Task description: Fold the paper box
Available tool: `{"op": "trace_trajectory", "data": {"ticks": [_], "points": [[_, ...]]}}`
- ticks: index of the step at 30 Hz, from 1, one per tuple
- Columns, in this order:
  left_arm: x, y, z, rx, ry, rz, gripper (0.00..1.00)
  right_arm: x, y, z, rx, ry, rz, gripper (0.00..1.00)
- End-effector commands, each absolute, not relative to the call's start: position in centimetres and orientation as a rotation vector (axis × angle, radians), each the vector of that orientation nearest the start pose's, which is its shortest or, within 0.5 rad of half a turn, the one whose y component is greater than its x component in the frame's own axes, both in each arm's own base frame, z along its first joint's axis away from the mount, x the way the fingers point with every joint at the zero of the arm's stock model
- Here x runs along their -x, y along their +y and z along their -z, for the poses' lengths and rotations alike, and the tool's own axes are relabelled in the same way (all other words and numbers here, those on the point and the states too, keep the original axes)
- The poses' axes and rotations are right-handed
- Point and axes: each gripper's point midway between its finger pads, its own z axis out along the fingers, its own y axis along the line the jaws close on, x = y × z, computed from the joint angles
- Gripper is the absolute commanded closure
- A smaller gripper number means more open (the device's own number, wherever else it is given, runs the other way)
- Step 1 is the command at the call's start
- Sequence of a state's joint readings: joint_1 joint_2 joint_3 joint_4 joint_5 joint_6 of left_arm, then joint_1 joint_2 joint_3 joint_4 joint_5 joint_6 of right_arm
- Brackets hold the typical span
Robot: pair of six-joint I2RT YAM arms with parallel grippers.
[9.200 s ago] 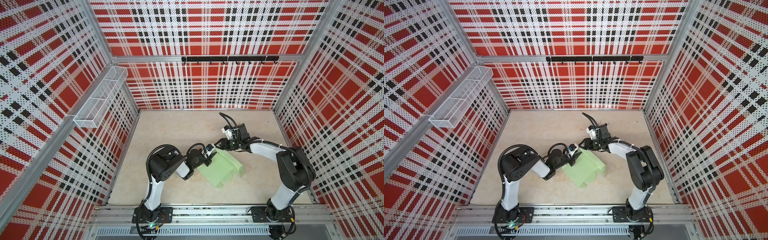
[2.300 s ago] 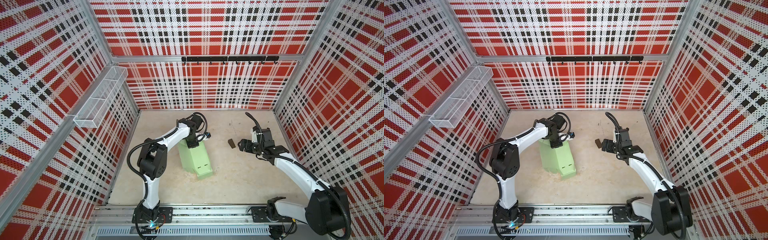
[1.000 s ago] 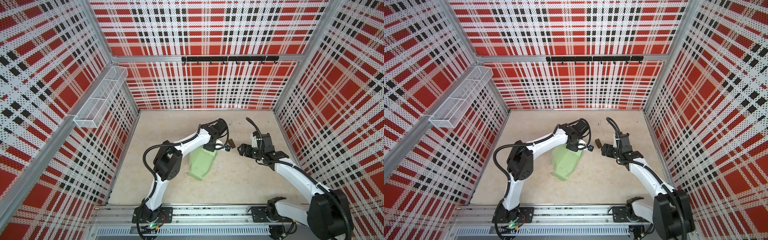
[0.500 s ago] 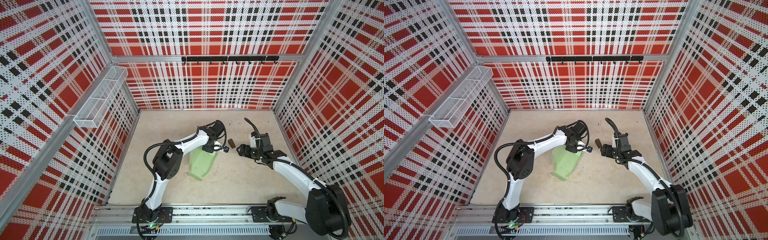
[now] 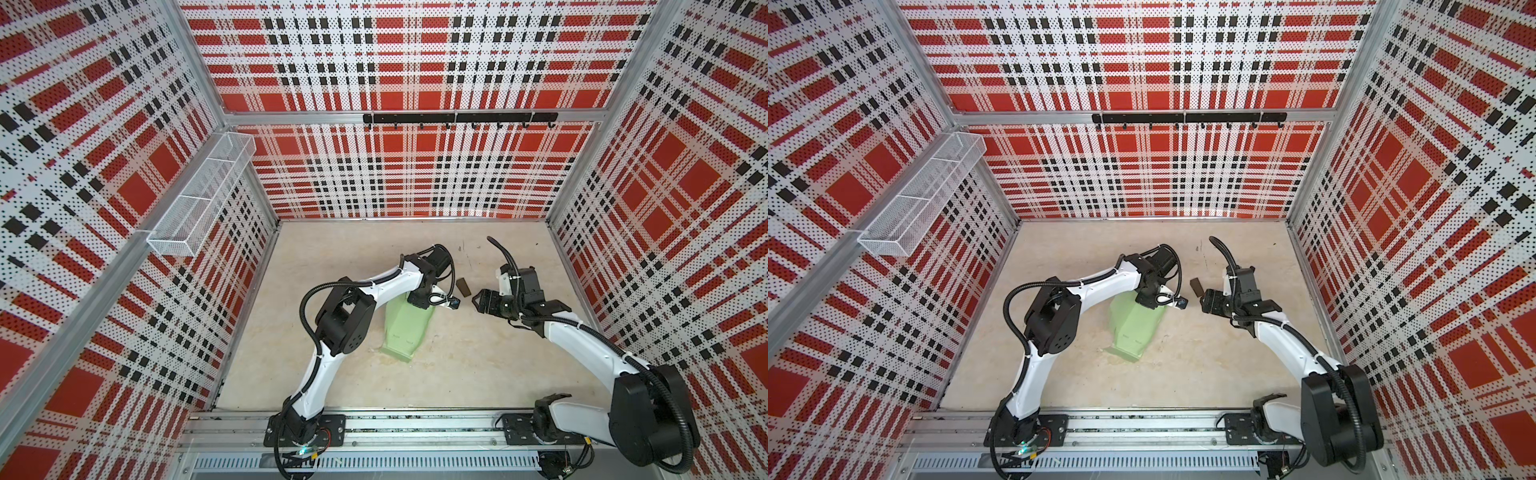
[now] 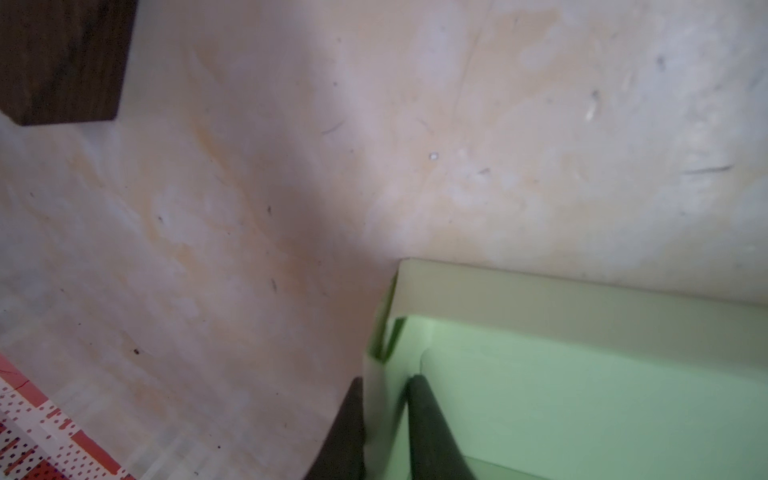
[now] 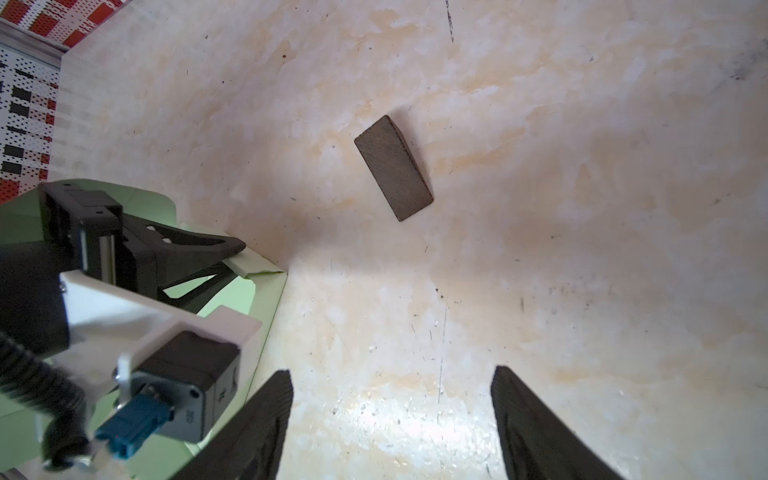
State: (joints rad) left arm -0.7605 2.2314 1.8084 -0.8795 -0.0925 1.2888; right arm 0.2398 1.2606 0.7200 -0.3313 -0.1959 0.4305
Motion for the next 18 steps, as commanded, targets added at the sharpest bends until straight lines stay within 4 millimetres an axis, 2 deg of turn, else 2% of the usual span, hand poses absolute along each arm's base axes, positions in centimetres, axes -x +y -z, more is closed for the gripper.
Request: {"op": "trace_trajectory", "data": {"ticks": [1, 4, 9, 18], "points": [[-36.7, -33.8, -3.3, 2.918, -1.692, 0.217, 0.81, -32.7, 11.5, -11.0, -0.113, 2.454, -0.535, 0.22], [-36.4, -33.9, -3.1, 2.917, -1.687, 0.208, 0.82, -32.8, 11.5, -11.0, -0.107, 2.453, -0.528, 0.22], [-35.6, -33.1, -1.3, 2.882, -1.645, 0.212, 0.82, -32.8, 11.5, -10.9, -0.108, 2.456, -0.528, 0.22], [-33.7, -33.6, 0.1, 2.804, -1.779, 0.120, 0.87, -32.7, 11.4, -10.8, -0.106, 2.459, -0.515, 0.22]]}}
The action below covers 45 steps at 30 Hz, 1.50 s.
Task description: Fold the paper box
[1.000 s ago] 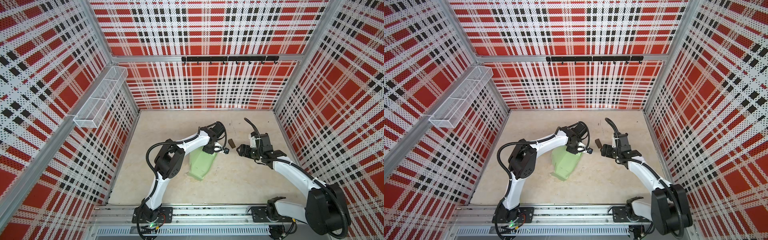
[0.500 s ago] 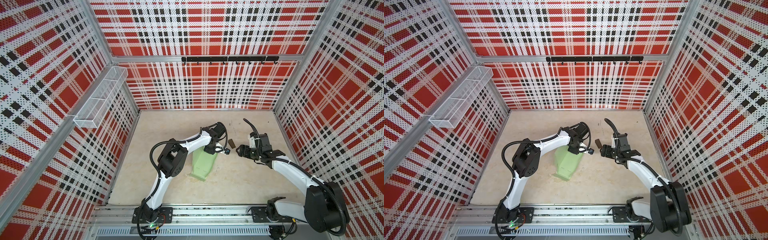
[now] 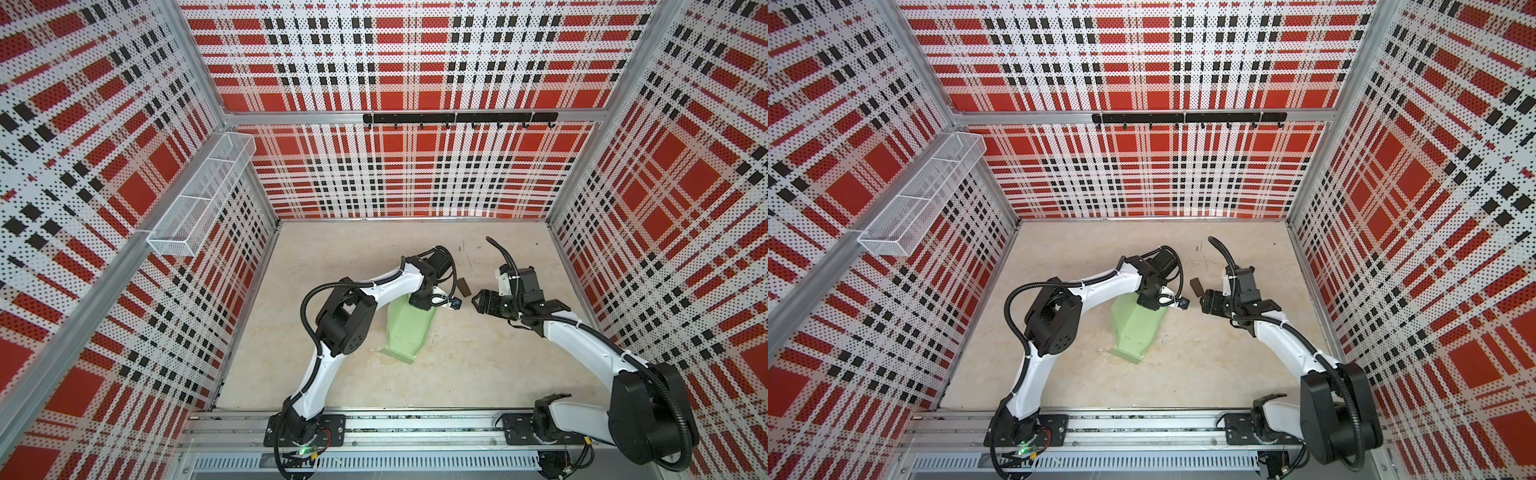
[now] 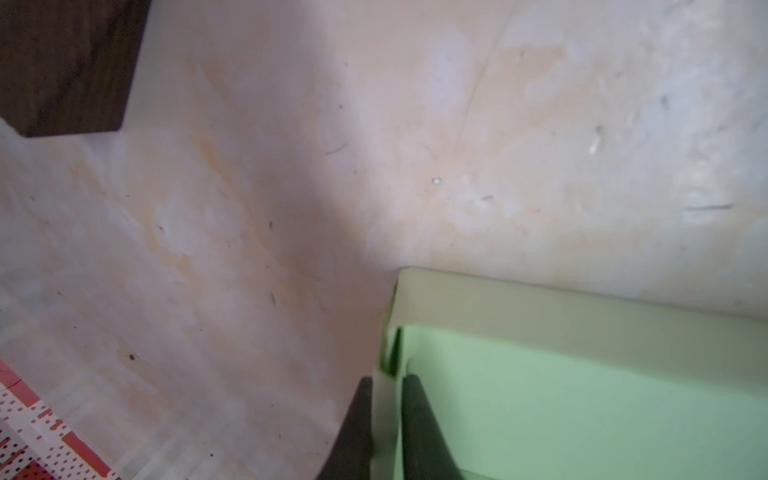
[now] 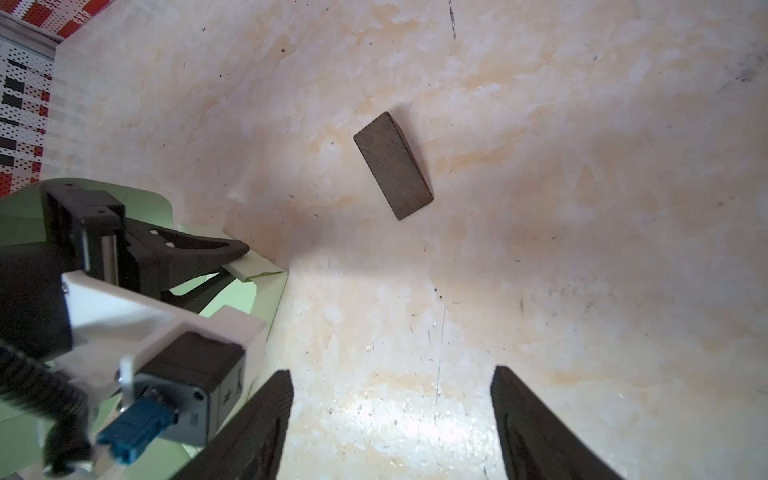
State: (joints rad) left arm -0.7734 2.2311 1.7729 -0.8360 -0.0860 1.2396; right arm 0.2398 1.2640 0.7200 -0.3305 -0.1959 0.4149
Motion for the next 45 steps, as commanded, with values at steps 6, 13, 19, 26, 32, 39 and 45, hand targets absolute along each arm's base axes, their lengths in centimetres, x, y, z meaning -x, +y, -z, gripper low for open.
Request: {"op": "trace_trajectory", "data": {"ticks": [6, 13, 19, 26, 32, 39, 45], "points": [[-33.2, -33.8, 0.6, 2.804, -1.814, 0.095, 0.93, -32.9, 11.4, -10.8, -0.107, 2.462, -0.512, 0.22], [-33.3, -33.7, 1.2, 2.815, -1.783, 0.117, 0.85, -33.0, 11.4, -10.7, -0.108, 2.462, -0.513, 0.22], [-33.2, -33.8, 1.9, 2.817, -1.759, 0.115, 1.00, -33.0, 11.3, -10.5, -0.105, 2.468, -0.505, 0.22], [-32.7, -33.6, 2.4, 2.816, -1.726, 0.112, 1.00, -33.1, 11.4, -10.6, -0.105, 2.468, -0.506, 0.22], [-32.5, -33.3, 2.8, 2.800, -1.725, 0.129, 0.90, -33.2, 11.4, -10.6, -0.102, 2.469, -0.507, 0.22], [-32.3, -33.6, 3.2, 2.785, -1.749, 0.139, 0.89, -33.4, 11.5, -10.7, -0.098, 2.467, -0.511, 0.22], [-31.9, -33.6, 3.7, 2.771, -1.754, 0.128, 0.90, -33.3, 11.4, -10.7, -0.094, 2.467, -0.507, 0.22]]}}
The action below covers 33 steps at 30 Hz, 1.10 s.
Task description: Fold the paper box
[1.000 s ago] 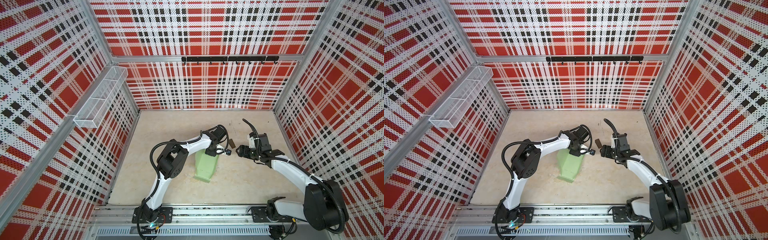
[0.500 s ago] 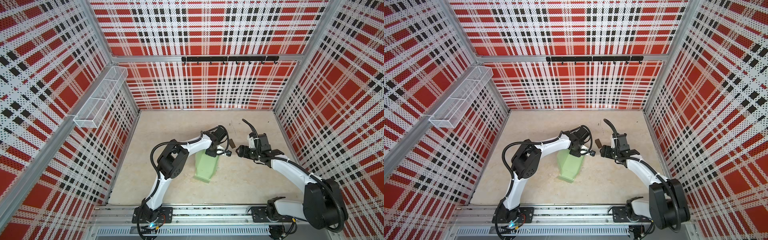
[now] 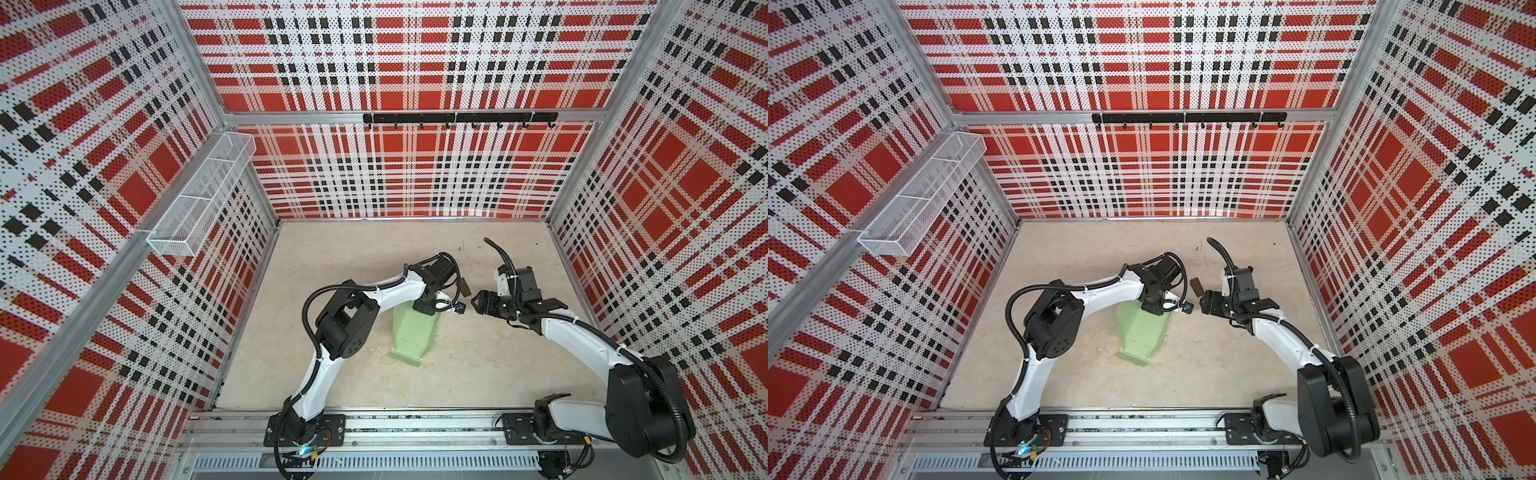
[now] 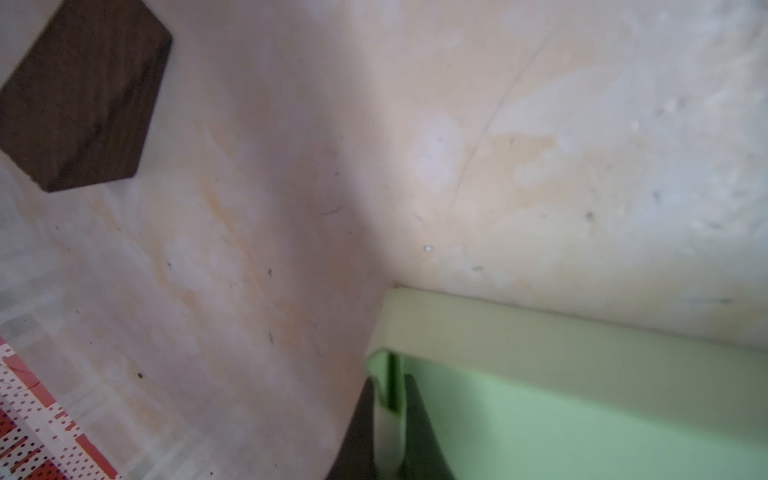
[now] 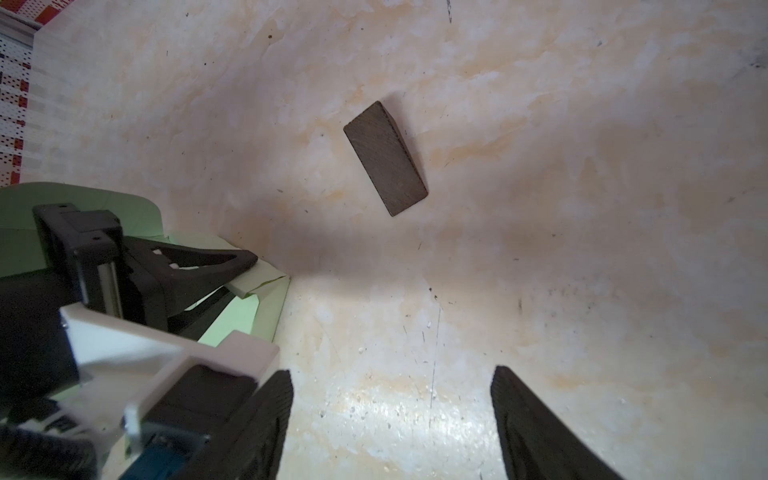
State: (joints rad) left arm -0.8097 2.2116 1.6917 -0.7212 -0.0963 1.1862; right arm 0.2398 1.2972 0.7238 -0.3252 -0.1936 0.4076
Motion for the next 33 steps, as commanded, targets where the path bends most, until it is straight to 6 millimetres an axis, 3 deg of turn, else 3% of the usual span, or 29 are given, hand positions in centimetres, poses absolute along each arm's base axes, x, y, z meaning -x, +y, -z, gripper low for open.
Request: {"op": "trace_trajectory", "data": {"ticks": [1, 3, 7, 9, 11, 23, 28, 33], "points": [[-31.8, -33.5, 3.9, 2.768, -1.754, 0.123, 0.93, -33.3, 11.4, -10.7, -0.093, 2.468, -0.505, 0.22], [-31.8, -33.5, 4.2, 2.760, -1.755, 0.121, 0.93, -33.3, 11.4, -10.8, -0.094, 2.465, -0.506, 0.22], [-31.5, -33.5, 4.5, 2.754, -1.753, 0.108, 0.85, -33.1, 11.4, -10.8, -0.100, 2.462, -0.507, 0.22], [-31.5, -33.7, 4.4, 2.759, -1.749, 0.108, 0.88, -33.1, 11.3, -10.8, -0.099, 2.460, -0.505, 0.22], [-31.6, -33.8, 4.4, 2.765, -1.747, 0.104, 1.00, -33.0, 11.3, -10.8, -0.100, 2.460, -0.503, 0.22], [-31.2, -34.2, 4.3, 2.777, -1.725, 0.072, 1.00, -32.7, 11.1, -10.7, -0.104, 2.457, -0.497, 0.22], [-31.5, -35.4, 2.9, 2.791, -1.774, 0.043, 0.83, -32.7, 11.1, -10.7, -0.106, 2.456, -0.500, 0.22], [-31.6, -36.8, 2.0, 2.780, -1.858, -0.048, 0.83, -32.7, 11.0, -10.7, -0.105, 2.455, -0.497, 0.22]]}}
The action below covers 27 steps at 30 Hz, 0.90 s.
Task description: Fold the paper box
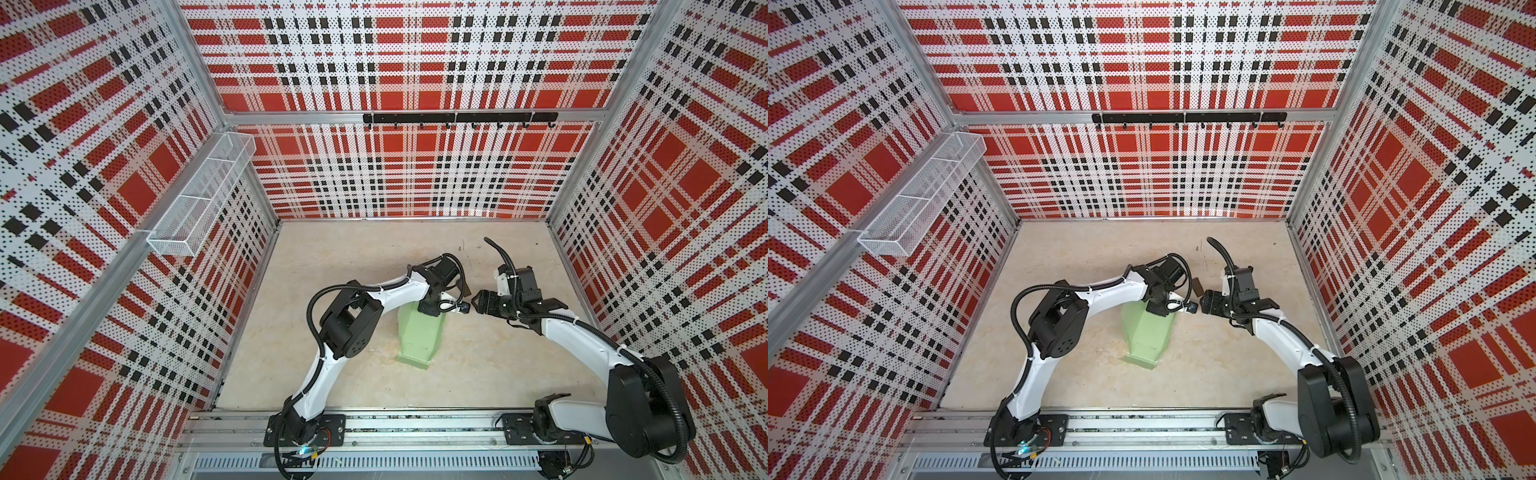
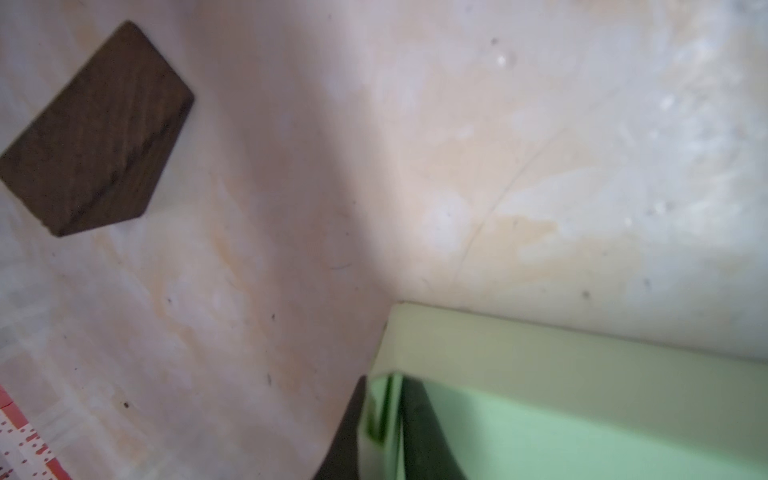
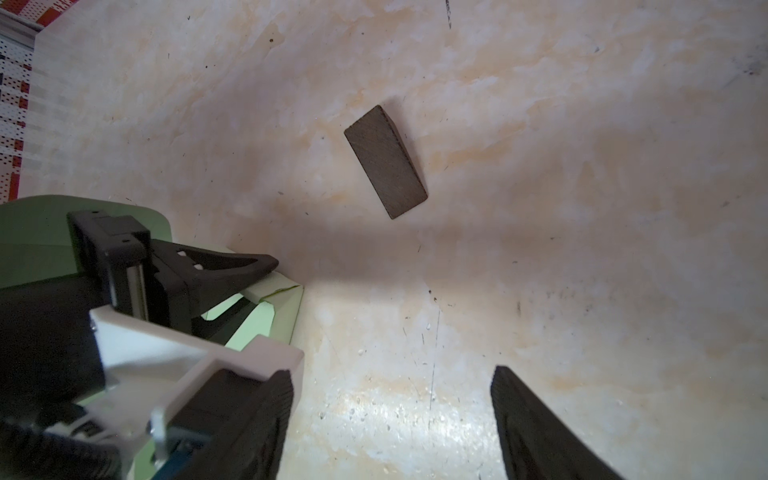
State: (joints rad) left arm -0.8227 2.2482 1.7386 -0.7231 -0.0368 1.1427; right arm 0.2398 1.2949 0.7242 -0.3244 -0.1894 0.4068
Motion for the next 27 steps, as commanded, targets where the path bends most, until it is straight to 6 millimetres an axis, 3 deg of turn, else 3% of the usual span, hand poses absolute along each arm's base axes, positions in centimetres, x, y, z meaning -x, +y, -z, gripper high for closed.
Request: {"op": "trace_trajectory", "data": {"ticks": [1, 5, 6, 9, 18, 22, 27], "points": [[-31.5, -36.9, 2.0, 2.777, -1.862, -0.059, 0.83, -32.7, 11.0, -10.6, -0.105, 2.457, -0.497, 0.22], [-31.2, -36.8, 2.7, 2.754, -1.872, -0.065, 0.75, -32.6, 11.0, -10.6, -0.102, 2.458, -0.499, 0.22], [-31.1, -36.7, 2.8, 2.752, -1.870, -0.068, 0.76, -32.6, 10.9, -10.6, -0.104, 2.459, -0.496, 0.22], [-31.0, -36.6, 2.9, 2.748, -1.867, -0.071, 1.00, -32.5, 10.9, -10.6, -0.106, 2.460, -0.493, 0.22], [-31.4, -37.4, 1.9, 2.764, -1.897, -0.071, 1.00, -32.6, 10.9, -10.7, -0.109, 2.455, -0.502, 0.22], [-31.2, -38.5, 0.6, 2.754, -1.954, -0.152, 0.82, -32.6, 10.8, -10.6, -0.110, 2.454, -0.496, 0.22], [-31.1, -39.1, 0.0, 2.739, -1.991, -0.220, 0.72, -32.5, 10.8, -10.5, -0.111, 2.454, -0.498, 0.22]]}}
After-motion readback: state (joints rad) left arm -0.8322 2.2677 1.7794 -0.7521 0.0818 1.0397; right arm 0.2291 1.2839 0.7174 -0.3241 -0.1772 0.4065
